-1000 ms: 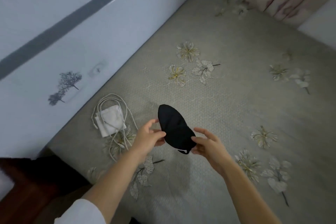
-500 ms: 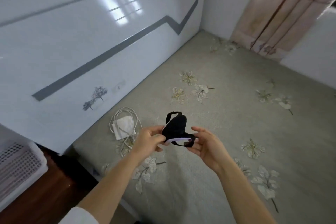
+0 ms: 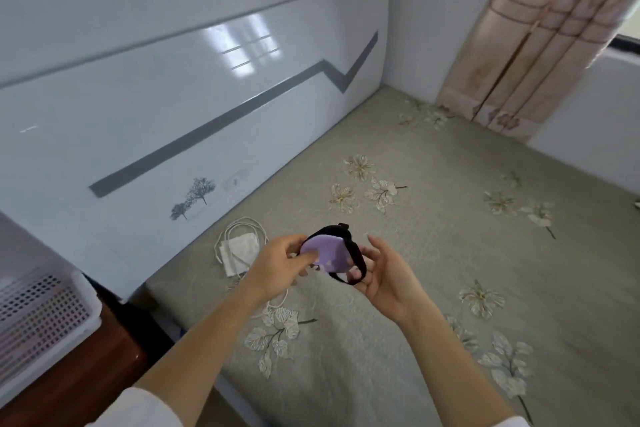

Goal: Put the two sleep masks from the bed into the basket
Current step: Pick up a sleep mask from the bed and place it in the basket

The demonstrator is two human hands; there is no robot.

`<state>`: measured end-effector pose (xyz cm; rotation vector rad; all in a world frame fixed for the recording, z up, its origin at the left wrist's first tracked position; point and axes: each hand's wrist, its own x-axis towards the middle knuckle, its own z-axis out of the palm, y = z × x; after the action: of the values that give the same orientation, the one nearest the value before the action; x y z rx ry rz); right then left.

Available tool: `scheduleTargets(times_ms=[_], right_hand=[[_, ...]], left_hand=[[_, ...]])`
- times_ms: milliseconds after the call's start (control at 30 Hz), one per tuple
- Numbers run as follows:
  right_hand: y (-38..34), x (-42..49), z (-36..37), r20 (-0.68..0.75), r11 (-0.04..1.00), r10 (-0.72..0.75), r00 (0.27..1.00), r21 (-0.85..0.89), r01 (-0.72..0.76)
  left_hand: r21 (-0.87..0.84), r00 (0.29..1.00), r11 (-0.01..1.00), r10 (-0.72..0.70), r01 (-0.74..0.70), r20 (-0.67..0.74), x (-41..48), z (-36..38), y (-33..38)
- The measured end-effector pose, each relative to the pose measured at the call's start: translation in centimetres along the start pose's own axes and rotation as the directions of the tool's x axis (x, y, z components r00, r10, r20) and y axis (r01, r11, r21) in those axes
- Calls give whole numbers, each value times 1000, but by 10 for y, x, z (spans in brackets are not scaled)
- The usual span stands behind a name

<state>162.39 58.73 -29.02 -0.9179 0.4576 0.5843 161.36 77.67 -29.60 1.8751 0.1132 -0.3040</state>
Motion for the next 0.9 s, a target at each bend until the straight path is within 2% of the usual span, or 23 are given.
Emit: scheduleTargets(times_ms=[100,167,233,267,333,367,400,433,467,533,600,633,700,733,767,800,833,867,900], right_hand=[[-12,-10,-8,66,971,-81,995,-218,94],[-24,-19,-12,158,864,-124,980,-468,185],[-34,-26,-12,207,666,-159,965,-699,259],[-37,-26,-11,203,533,-191,961,-800,274],[-40,-24,-12,174,272,-303,937,-927,260],[-40,-23,-12,158,225,-349,924,-943,246],[-40,-22,-12,143,255,-383,913,-933,253],[-40,-22,-12,121,339,-412,903,-900,275],[-41,-23,-12,96,446,-429,898,-842,303],[-45,-28,-13,65,662,-407,911,-666,344],[-48,-33,-13,98,866,-340,935,-356,352],[-49,-36,-11,136,934,-315,939,-131,333],[-50,-42,-6,199,922,-342,918,257,288],[-51,-44,-1,207,897,-369,906,336,288],[-53,-45,5,210,892,-388,897,331,309],[-56,-44,12,195,905,-409,892,214,368],[-58,-43,19,152,891,-445,883,-22,453],[-58,-42,25,92,777,-514,853,-371,508],[-59,-37,26,71,505,-625,778,-723,472]], left_hand=[[-112,997,991,-80,79,-2,1,-13,2],[-165,992,979,-114,123,63,-1,-21,4],[-217,985,964,-135,156,109,-4,-27,8],[-259,982,950,-149,174,114,-5,-30,10],[-433,979,879,-166,202,118,-7,-33,15],[-541,979,817,-154,202,133,-8,-35,17],[-610,981,769,-134,193,142,-7,-38,18],[-617,982,765,-126,185,138,-6,-40,19],[-564,984,807,-127,174,123,-5,-43,19],[-346,990,927,-130,143,60,-3,-49,15],[-126,996,988,-88,90,25,-2,-54,10],[-62,997,996,-64,67,42,-3,-55,9],[8,995,1000,-29,29,96,-5,-56,7],[45,994,999,-8,3,110,-6,-55,8],[77,993,997,22,-31,112,-6,-53,9],[108,993,992,48,-59,109,-6,-52,10],[128,992,988,68,-82,109,-7,-52,10],[143,991,985,77,-92,108,-8,-51,11],[142,991,985,84,-98,101,-8,-51,12]])
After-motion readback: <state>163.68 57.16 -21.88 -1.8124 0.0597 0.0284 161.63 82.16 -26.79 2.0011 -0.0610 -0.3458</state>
